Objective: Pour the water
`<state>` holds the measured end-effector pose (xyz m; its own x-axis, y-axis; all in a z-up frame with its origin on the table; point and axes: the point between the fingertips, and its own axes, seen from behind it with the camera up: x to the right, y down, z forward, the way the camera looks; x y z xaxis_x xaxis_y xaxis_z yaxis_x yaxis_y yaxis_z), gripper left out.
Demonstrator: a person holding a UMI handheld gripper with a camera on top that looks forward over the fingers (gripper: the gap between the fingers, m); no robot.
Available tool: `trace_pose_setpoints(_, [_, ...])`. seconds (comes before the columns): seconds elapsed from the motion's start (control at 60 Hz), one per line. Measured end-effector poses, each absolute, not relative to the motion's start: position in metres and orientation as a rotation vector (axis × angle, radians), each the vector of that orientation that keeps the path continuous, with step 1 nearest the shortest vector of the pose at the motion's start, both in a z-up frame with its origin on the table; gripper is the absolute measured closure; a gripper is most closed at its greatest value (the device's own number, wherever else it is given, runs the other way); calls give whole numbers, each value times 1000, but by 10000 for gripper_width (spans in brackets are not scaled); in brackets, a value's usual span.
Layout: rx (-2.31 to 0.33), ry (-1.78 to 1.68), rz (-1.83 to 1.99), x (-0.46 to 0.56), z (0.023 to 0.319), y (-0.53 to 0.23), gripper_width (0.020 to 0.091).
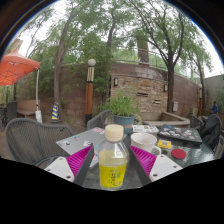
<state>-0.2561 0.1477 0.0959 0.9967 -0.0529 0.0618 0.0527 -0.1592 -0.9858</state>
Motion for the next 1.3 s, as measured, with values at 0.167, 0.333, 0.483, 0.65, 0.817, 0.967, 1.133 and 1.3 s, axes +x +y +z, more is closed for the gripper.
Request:
trace_pose_setpoints(0.167, [-1727,21,-95,-253,100,165,563])
trace_pose_setpoints(0.333, [-1678,-12,-116,-251,101,169,636])
trace_pose_setpoints(0.483, [-1653,-74,-134,-255,100,172,679])
trace_pose_setpoints(0.65, [-1619,-49,-2,-269,149,182,680])
trace_pose_setpoints(0.817, [-1509,372,624,-242,192,207,682])
trace_pose_setpoints(0.967, [-1246,1029,1493,-229,180,240,680])
trace_pose_setpoints(1.133, [-988,1282,1807,-201,185,241,681])
trace_pose_setpoints(1.3, [-952,1412,1965,-216,180,240,683])
